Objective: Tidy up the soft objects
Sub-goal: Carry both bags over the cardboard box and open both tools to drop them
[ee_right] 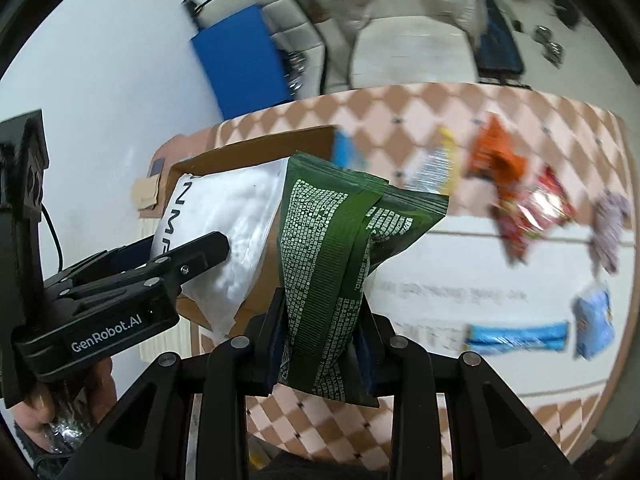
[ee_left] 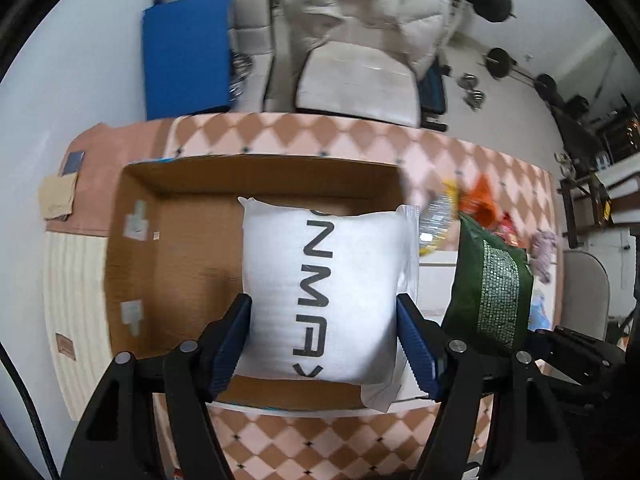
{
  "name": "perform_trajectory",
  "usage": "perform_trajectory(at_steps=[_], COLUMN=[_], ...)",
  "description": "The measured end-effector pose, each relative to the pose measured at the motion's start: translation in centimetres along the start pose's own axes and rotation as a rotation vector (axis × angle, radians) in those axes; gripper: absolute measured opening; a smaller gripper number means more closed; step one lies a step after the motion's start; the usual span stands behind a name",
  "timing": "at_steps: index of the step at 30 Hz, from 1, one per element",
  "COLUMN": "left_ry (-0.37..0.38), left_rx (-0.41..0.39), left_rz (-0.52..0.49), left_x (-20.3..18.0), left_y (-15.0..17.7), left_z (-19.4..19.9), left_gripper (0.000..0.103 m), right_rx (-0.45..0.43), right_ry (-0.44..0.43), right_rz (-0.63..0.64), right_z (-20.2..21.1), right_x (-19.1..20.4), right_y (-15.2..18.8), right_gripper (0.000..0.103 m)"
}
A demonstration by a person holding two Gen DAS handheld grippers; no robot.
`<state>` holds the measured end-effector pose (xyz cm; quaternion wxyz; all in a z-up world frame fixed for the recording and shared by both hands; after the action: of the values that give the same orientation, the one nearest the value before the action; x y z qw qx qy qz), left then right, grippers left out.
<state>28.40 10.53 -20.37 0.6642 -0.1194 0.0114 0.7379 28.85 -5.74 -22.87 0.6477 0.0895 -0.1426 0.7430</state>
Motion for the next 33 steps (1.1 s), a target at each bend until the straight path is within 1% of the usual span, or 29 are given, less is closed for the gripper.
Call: perform_trajectory(at_steps=[2, 4, 7, 9, 13, 18, 20, 23, 24, 25, 26, 27, 28, 30, 33], left_ry=[-0.002, -0.01, -0.007, -0.006, 0.007, 0.019, 0.044, 0.028, 0.02, 0.022, 0.026, 0.024, 0.025, 0.022, -0.028], left_rx=[0.016, 0.028, 0.055, 0.074, 0.113, 0.152, 0.172, 0.202, 0.206, 0.207, 0.209, 0.209, 0.206, 0.187, 0.137], left_rz=[0.019, 0.031, 0.04, 0.041, 0.039, 0.019, 0.013, 0.005, 0.008, 0.015, 0.021, 0.024, 0.026, 0.027, 0.008], left_x=[2.4, 4.7, 7.2, 8.6, 10.3, 11.0, 11.0, 11.0, 11.1, 11.3, 11.4, 11.4, 11.5, 11.6, 11.6], left_y=[-0.5, -1.0, -2.0, -2.6, -3.7, -4.7, -4.6, -4.6, -4.6, -4.5, -4.5, -4.5, -4.4, -4.2, -3.7], left_z=[-0.6, -1.3, -3.2, -4.7, -7.2, -9.8, -10.5, -11.3, -11.4, -11.3, -11.1, -10.9, -10.4, -9.3, -7.5], left_gripper=[0.069, 0.069, 0.069, 0.069, 0.069, 0.069, 0.07, 0.072, 0.071, 0.07, 0.07, 0.07, 0.07, 0.072, 0.075], right_rx=[0.021, 0.039, 0.063, 0.08, 0.113, 0.135, 0.141, 0.152, 0.154, 0.163, 0.169, 0.17, 0.164, 0.164, 0.146], right_ry=[-0.006, 0.007, 0.039, 0.049, 0.066, 0.083, 0.092, 0.109, 0.117, 0.12, 0.122, 0.122, 0.112, 0.122, 0.141], right_rz=[0.009, 0.027, 0.039, 0.037, 0.022, 0.007, 0.007, 0.022, 0.022, 0.021, 0.015, 0.003, -0.006, -0.017, -0.028], right_z=[-2.1, -4.4, -7.6, -9.2, -13.2, -16.1, -16.7, -17.9, -18.1, -18.6, -18.7, -18.6, -18.3, -17.6, -15.7], right_x=[2.2, 4.4, 6.6, 7.2, 7.9, 8.1, 8.3, 8.5, 8.5, 8.1, 8.0, 7.8, 7.7, 7.5, 7.6], right_y=[-0.9, -1.8, -3.2, -3.8, -4.9, -5.9, -5.9, -6.4, -6.5, -6.7, -6.7, -6.6, -6.4, -6.0, -5.1], right_gripper=[0.032, 0.032, 0.032, 0.032, 0.032, 0.032, 0.032, 0.035, 0.038, 0.054, 0.078, 0.085, 0.087, 0.087, 0.088])
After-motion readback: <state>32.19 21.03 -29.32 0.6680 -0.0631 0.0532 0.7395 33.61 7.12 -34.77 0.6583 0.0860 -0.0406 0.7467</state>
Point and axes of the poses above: each gripper's, at about its wrist camera, not at the fingertips, and z roughly against the way its jaws point, x to its left, y to its underside, the point moved 2 cm from there along -z, roughly the way its jaws point, and after that the axes turned 6 degrees about y, right-handed, at the moved point
